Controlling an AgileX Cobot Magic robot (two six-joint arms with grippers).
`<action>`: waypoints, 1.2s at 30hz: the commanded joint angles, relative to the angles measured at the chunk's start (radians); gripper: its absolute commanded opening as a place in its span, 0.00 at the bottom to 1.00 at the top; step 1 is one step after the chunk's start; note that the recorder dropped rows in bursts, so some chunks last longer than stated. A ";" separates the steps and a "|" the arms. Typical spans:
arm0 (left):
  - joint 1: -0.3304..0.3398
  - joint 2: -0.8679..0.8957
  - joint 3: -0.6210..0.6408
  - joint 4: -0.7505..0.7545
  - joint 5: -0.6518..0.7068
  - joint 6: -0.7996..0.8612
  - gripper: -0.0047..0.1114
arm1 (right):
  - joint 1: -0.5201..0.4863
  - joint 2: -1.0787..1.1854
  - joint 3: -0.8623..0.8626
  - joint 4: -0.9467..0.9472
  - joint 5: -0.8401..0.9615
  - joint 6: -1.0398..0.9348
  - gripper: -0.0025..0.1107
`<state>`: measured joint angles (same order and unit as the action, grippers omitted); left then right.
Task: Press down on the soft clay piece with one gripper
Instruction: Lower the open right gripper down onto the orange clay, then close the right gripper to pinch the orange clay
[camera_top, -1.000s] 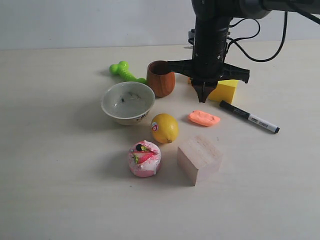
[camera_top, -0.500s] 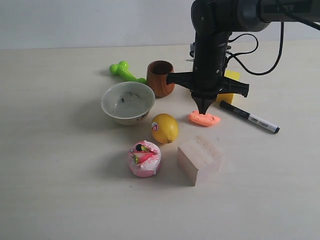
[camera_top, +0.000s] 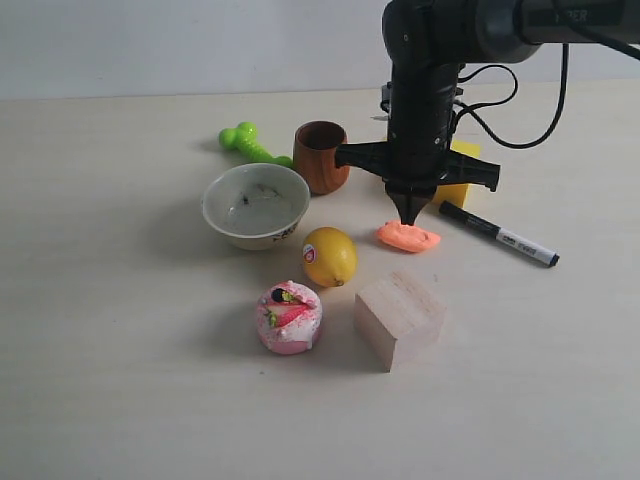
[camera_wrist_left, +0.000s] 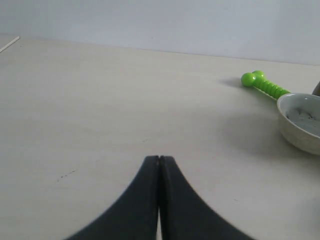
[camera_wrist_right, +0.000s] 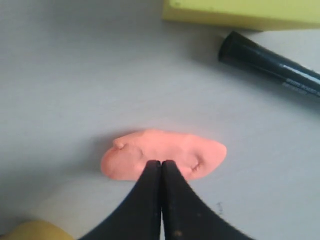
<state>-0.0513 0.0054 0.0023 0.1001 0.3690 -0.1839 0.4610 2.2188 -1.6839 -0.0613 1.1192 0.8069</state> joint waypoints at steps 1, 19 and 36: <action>0.004 -0.005 -0.002 -0.003 -0.009 -0.001 0.04 | -0.006 -0.004 0.004 -0.012 -0.015 -0.003 0.02; 0.004 -0.005 -0.002 -0.003 -0.009 -0.001 0.04 | -0.006 0.078 0.004 0.048 -0.042 -0.082 0.02; 0.004 -0.005 -0.002 -0.003 -0.009 -0.001 0.04 | -0.006 0.131 0.004 0.067 0.003 -0.133 0.02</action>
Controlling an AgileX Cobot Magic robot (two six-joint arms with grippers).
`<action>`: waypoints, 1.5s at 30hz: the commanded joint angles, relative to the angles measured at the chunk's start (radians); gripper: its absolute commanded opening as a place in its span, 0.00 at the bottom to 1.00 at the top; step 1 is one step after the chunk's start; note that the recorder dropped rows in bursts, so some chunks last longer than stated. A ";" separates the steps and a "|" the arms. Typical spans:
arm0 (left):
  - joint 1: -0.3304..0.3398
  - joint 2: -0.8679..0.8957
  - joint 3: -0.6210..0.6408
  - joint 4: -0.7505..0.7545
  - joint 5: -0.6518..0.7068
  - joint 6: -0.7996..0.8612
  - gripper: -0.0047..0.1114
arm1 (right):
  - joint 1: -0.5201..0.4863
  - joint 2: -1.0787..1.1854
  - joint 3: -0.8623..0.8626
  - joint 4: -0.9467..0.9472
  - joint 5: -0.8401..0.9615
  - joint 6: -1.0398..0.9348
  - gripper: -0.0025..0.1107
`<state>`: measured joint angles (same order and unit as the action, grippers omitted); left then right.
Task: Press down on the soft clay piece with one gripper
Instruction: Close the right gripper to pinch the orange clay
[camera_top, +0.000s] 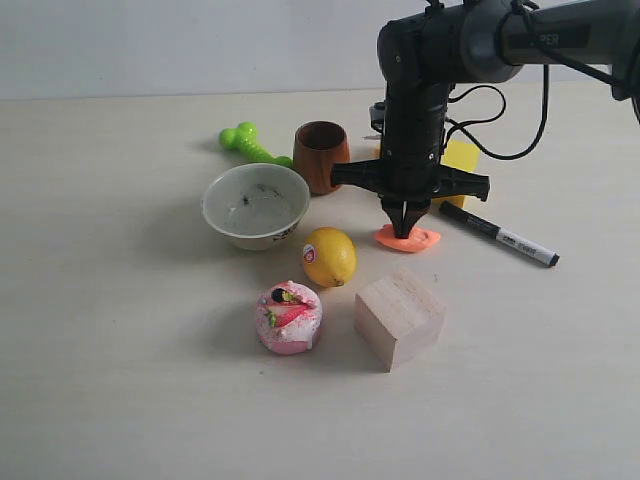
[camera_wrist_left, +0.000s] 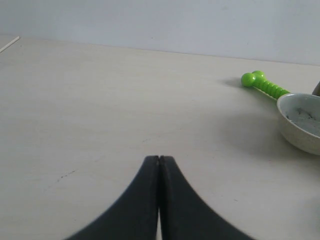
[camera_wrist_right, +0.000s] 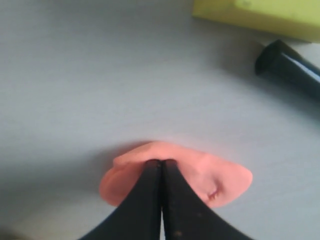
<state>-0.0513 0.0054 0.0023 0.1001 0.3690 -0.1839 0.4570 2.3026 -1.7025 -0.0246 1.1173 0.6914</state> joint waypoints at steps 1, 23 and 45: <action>0.004 -0.005 -0.002 -0.003 -0.009 -0.001 0.04 | -0.002 0.048 0.023 0.030 0.004 -0.019 0.02; 0.004 -0.005 -0.002 -0.003 -0.009 -0.001 0.04 | -0.002 0.050 0.023 0.045 0.055 -0.064 0.02; 0.004 -0.005 -0.002 -0.003 -0.009 -0.001 0.04 | -0.002 0.050 0.023 0.045 0.024 -0.064 0.25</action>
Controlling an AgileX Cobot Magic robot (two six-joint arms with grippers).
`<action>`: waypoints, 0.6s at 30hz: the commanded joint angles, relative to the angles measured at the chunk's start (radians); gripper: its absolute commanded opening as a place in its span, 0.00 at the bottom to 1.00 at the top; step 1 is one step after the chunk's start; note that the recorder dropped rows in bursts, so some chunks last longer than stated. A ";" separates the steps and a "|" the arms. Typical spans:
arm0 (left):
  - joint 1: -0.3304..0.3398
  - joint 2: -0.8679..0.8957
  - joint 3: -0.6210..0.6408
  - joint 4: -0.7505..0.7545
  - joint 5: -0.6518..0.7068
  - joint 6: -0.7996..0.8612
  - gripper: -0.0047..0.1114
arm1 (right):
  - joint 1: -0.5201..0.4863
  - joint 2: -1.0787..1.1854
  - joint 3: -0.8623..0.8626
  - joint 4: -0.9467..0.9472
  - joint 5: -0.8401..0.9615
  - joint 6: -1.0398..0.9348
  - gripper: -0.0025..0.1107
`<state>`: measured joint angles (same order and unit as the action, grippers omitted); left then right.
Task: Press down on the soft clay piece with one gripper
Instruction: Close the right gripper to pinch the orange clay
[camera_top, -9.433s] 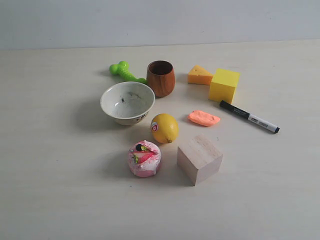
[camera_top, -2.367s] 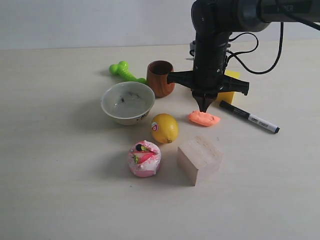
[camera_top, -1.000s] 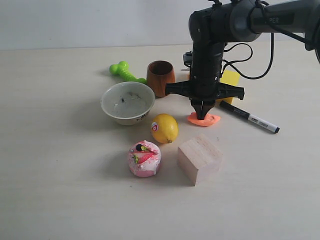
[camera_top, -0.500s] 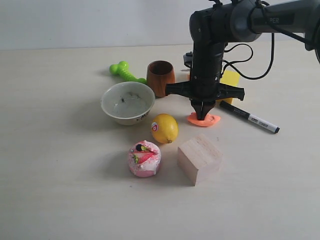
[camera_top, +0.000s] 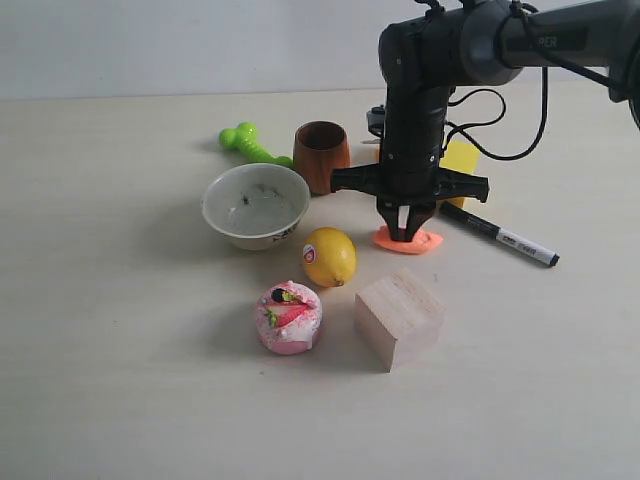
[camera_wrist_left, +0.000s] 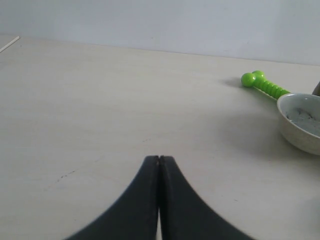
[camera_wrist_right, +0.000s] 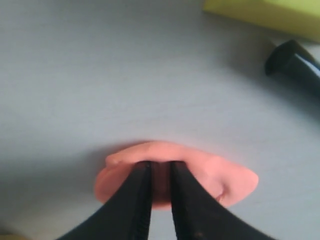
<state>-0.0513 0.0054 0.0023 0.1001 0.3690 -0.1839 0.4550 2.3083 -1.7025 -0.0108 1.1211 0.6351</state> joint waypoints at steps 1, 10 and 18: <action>0.004 -0.005 -0.002 -0.003 -0.009 -0.001 0.04 | 0.000 0.044 0.023 0.031 0.016 -0.008 0.26; 0.004 -0.005 -0.002 -0.003 -0.009 -0.001 0.04 | 0.000 0.043 0.021 -0.013 0.009 -0.008 0.32; 0.004 -0.005 -0.002 -0.003 -0.009 -0.001 0.04 | 0.000 0.040 0.021 -0.017 -0.016 -0.006 0.32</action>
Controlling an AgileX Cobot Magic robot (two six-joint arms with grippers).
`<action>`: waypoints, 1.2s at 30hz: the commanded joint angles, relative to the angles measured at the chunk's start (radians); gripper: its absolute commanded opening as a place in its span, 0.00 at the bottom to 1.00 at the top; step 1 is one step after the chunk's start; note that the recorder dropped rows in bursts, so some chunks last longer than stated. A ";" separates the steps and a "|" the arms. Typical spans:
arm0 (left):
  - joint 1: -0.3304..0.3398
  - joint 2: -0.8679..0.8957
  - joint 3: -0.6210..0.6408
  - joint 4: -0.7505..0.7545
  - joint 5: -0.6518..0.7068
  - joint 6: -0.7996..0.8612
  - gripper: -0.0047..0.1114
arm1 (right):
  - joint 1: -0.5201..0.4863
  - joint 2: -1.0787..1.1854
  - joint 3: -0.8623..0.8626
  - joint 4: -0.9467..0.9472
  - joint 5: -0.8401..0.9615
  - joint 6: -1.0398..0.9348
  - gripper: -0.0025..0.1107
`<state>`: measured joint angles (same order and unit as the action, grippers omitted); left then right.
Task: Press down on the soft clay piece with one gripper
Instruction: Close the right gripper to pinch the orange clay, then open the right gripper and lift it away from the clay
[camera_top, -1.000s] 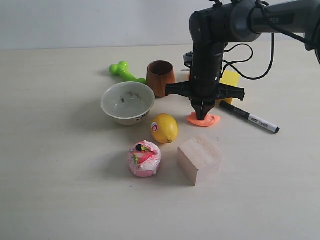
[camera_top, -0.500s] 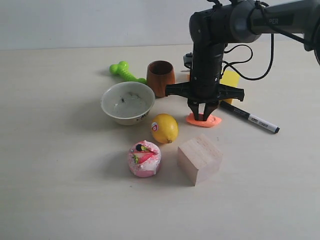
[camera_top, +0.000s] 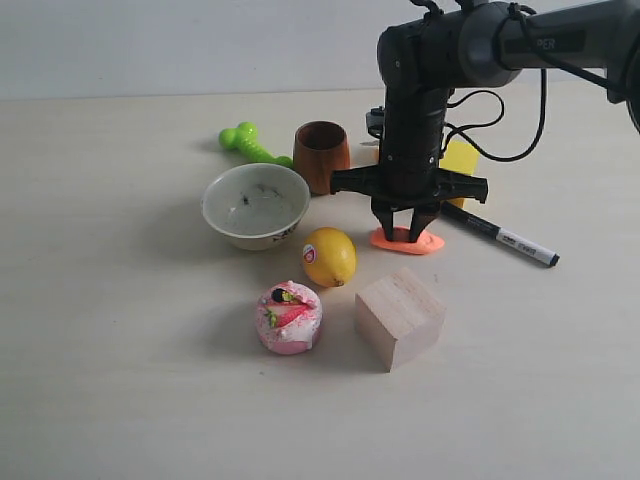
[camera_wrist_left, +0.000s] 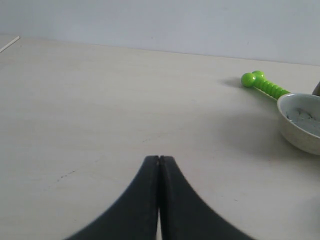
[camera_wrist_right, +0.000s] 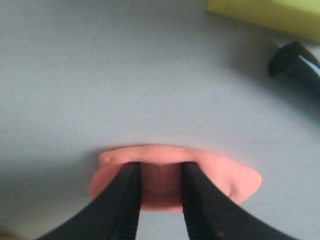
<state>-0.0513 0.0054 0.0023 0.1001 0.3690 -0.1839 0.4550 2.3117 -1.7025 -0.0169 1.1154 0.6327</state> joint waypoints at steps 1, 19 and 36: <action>0.004 -0.005 -0.002 -0.003 -0.009 -0.001 0.04 | 0.000 0.037 0.021 -0.011 -0.015 -0.004 0.32; 0.004 -0.005 -0.002 -0.003 -0.009 -0.001 0.04 | 0.000 -0.017 0.021 -0.065 -0.070 -0.004 0.24; 0.004 -0.005 -0.002 -0.003 -0.009 -0.001 0.04 | 0.000 -0.082 0.021 -0.072 -0.134 -0.004 0.06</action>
<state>-0.0513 0.0054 0.0023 0.1001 0.3690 -0.1839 0.4584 2.2405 -1.6818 -0.0760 0.9756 0.6327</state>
